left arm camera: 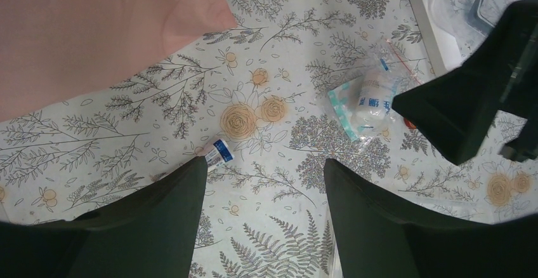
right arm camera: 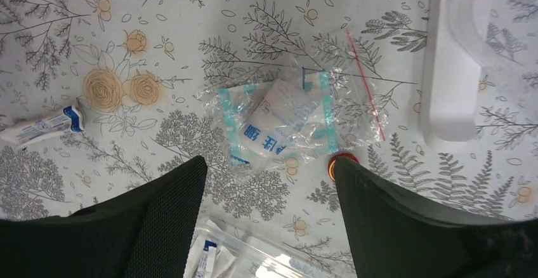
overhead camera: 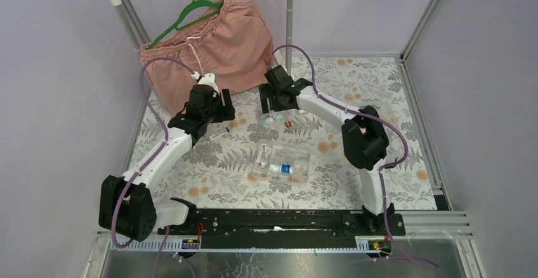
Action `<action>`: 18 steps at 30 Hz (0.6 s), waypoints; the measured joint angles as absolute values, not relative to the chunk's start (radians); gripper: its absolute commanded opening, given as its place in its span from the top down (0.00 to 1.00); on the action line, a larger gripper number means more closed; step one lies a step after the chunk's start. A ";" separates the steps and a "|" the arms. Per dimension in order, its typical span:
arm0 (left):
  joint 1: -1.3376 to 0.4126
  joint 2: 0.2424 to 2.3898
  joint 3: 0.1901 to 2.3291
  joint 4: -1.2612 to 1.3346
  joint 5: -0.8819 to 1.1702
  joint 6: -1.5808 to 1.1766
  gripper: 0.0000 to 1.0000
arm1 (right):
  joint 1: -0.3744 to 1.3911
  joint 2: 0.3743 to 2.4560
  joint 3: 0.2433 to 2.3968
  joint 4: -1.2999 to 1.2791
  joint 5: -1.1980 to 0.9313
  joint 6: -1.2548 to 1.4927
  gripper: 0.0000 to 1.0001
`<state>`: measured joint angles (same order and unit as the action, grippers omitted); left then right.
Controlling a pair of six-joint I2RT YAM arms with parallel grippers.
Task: Organize the medicine kit
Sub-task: Pick up the medical item at the center of the board.
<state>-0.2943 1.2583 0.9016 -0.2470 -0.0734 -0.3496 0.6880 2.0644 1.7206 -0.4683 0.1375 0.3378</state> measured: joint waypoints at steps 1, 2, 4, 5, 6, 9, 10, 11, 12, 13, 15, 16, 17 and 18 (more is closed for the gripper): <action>-0.294 1.258 0.902 -0.247 -0.072 -0.350 0.25 | 0.688 2.084 1.739 -0.474 0.138 0.353 0.19; -0.294 1.258 0.902 -0.247 -0.071 -0.350 0.25 | 0.688 2.102 1.756 -0.485 0.139 0.367 0.20; -0.294 1.258 0.902 -0.247 -0.071 -0.350 0.25 | 0.688 2.135 1.789 -0.502 0.139 0.390 0.21; -0.294 1.258 0.902 -0.247 -0.070 -0.350 0.25 | 0.688 2.150 1.806 -0.512 0.139 0.399 0.22; -0.294 1.258 0.902 -0.247 -0.070 -0.350 0.25 | 0.688 2.168 1.827 -0.521 0.139 0.407 0.22; -0.294 1.258 0.902 -0.247 -0.070 -0.350 0.25 | 0.688 2.215 1.875 -0.546 0.139 0.424 0.24; -0.294 1.258 0.902 -0.247 -0.069 -0.350 0.25 | 0.688 2.231 1.889 -0.553 0.139 0.427 0.25; -0.294 1.258 0.902 -0.247 -0.069 -0.350 0.25 | 0.688 2.246 1.902 -0.559 0.139 0.427 0.25; -0.294 1.258 0.902 -0.247 -0.068 -0.350 0.25 | 0.688 2.260 1.913 -0.565 0.139 0.428 0.26; -0.293 1.258 0.902 -0.247 -0.068 -0.350 0.25 | 0.688 2.275 1.924 -0.571 0.139 0.428 0.27; -0.293 1.258 0.902 -0.247 -0.067 -0.350 0.25 | 0.688 2.298 1.933 -0.583 0.141 0.427 0.30; -0.293 1.258 0.902 -0.247 -0.067 -0.350 0.25 | 0.688 2.305 1.933 -0.588 0.142 0.427 0.32; -0.293 1.258 0.902 -0.247 -0.067 -0.350 0.25 | 0.688 2.310 1.933 -0.594 0.142 0.427 0.34; -0.292 1.258 0.902 -0.247 -0.066 -0.350 0.25 | 0.688 2.317 1.933 -0.598 0.144 0.426 0.36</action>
<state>-0.2924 1.2583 0.9016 -0.2470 -0.0662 -0.3496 0.6880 2.3169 1.9331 -0.5983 0.1444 0.4263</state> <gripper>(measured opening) 0.753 0.689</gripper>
